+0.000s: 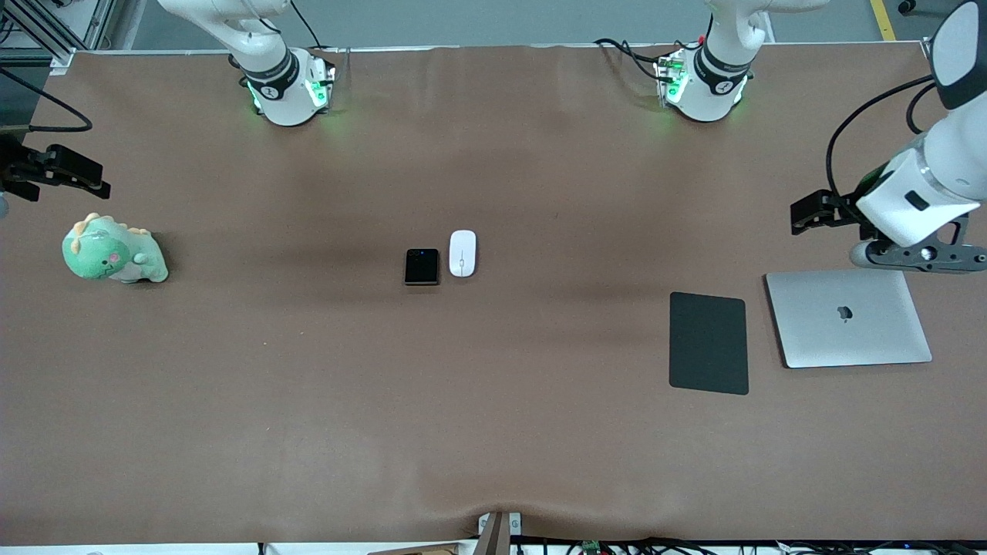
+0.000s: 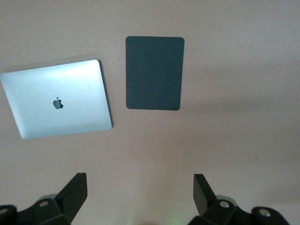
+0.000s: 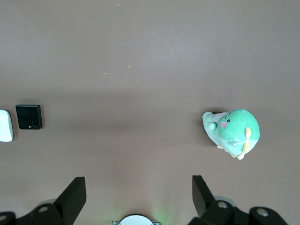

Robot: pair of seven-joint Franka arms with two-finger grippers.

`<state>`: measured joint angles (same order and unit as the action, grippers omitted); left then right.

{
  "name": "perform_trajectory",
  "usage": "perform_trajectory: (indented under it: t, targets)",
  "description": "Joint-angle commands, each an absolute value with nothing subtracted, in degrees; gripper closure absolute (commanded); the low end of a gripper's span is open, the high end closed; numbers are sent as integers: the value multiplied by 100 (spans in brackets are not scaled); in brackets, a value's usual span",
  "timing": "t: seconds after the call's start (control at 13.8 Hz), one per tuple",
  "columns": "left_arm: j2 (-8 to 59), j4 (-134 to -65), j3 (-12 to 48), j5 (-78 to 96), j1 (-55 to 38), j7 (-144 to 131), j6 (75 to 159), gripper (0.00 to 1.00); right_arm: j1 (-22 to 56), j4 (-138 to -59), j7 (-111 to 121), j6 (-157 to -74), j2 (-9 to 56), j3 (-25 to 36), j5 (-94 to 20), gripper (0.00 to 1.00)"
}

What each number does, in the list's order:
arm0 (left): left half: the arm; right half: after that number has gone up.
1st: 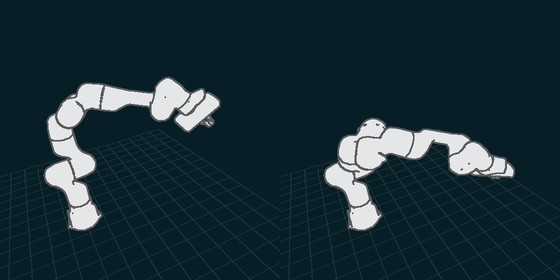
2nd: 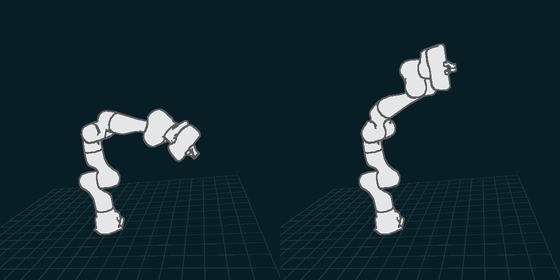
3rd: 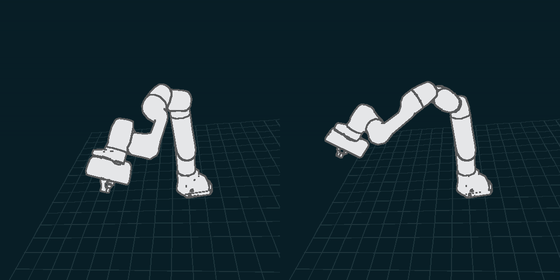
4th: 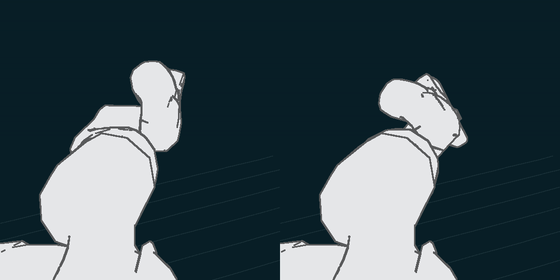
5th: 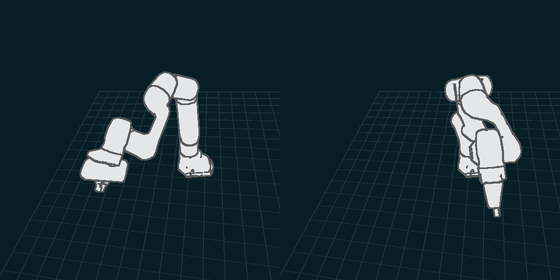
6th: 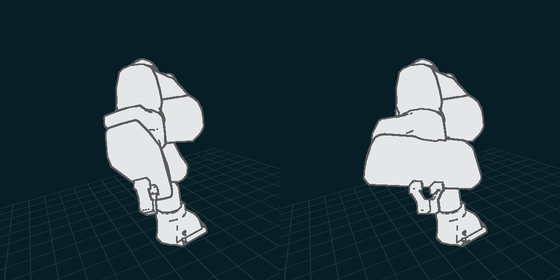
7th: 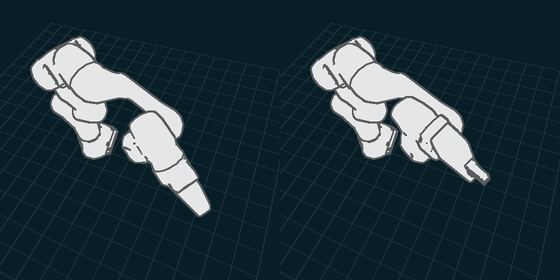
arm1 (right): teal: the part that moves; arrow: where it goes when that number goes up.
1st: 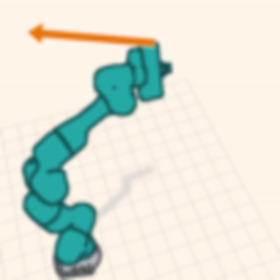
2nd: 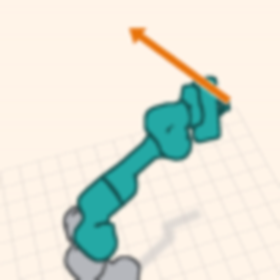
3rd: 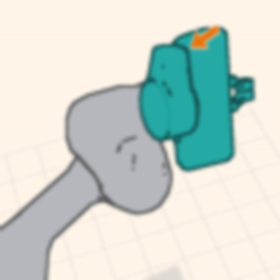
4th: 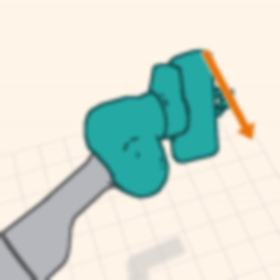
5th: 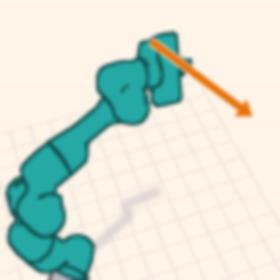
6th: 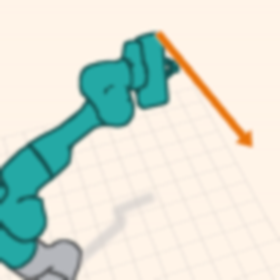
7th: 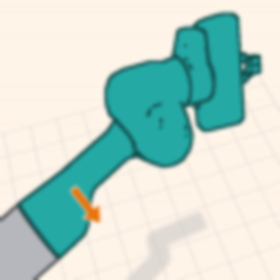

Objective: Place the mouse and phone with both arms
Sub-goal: 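Move the left gripper over the white mouse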

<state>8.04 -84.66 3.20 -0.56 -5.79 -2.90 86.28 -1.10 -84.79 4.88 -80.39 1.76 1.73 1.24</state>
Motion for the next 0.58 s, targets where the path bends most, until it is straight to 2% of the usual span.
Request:
perform_trajectory:
  t: [0.0, 0.51]
  targets:
    - [914, -8341, 360, 79, -773, -466, 8508, 0, -158, -8578, 545, -8095, 88, 132, 123, 0]
    - [1256, -8358, 360, 97, -1510, -1202, 9042, 0, -149, -8578, 545, -8095, 88, 132, 123, 0]
